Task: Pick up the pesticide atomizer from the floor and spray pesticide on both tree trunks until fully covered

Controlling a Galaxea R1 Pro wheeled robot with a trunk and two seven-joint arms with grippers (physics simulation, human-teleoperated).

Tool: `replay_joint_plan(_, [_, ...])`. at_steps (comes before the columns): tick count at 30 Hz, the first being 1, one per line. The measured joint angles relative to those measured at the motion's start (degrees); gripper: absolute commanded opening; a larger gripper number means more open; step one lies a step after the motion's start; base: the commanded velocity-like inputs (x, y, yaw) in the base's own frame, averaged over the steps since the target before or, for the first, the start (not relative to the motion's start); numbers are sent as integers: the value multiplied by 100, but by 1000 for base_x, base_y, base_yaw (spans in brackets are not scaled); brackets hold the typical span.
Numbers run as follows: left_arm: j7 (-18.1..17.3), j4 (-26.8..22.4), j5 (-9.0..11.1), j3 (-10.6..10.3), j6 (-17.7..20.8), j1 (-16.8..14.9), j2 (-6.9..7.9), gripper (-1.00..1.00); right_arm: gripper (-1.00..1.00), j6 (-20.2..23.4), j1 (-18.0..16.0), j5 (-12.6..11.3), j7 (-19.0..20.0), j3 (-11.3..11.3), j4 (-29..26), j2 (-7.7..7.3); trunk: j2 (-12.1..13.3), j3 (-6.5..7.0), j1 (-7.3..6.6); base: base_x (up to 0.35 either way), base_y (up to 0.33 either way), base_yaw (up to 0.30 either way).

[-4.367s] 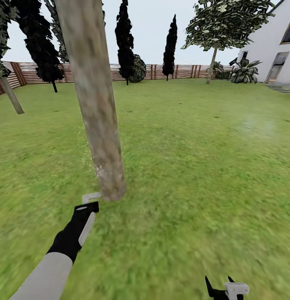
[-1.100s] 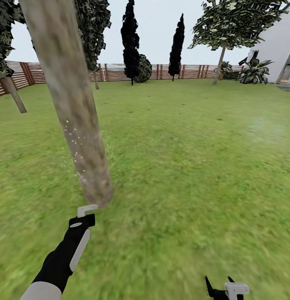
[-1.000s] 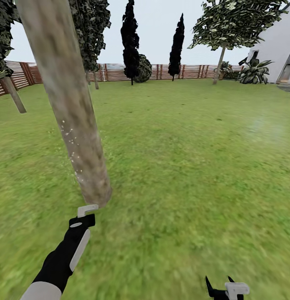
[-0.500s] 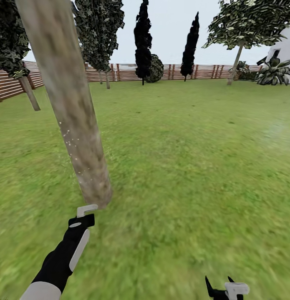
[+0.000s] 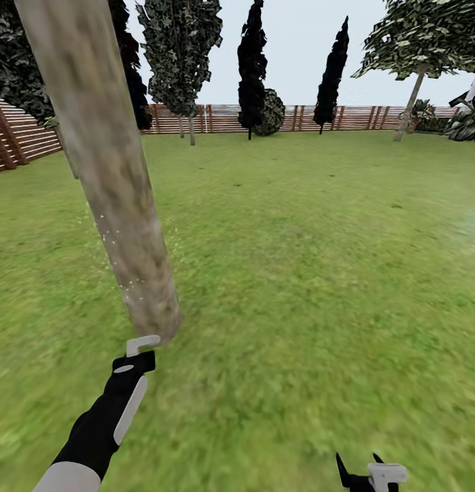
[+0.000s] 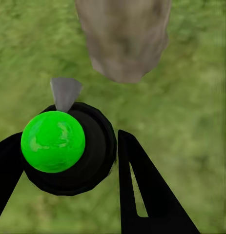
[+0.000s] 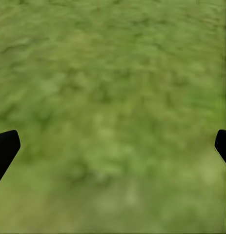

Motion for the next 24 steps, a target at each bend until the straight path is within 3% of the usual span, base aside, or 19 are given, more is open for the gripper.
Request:
replay_joint_plan(12, [5,0,-8,-2,0,0,-2,-100,100,0,0,1,0,1,0,-1,0,0,0,133,-261,263])
replay_joint_plan(24, [6,0,-5,-1,0,0,-2,-100,100,0,0,1,0,2,0,1,0,0,0,107,-261,52])
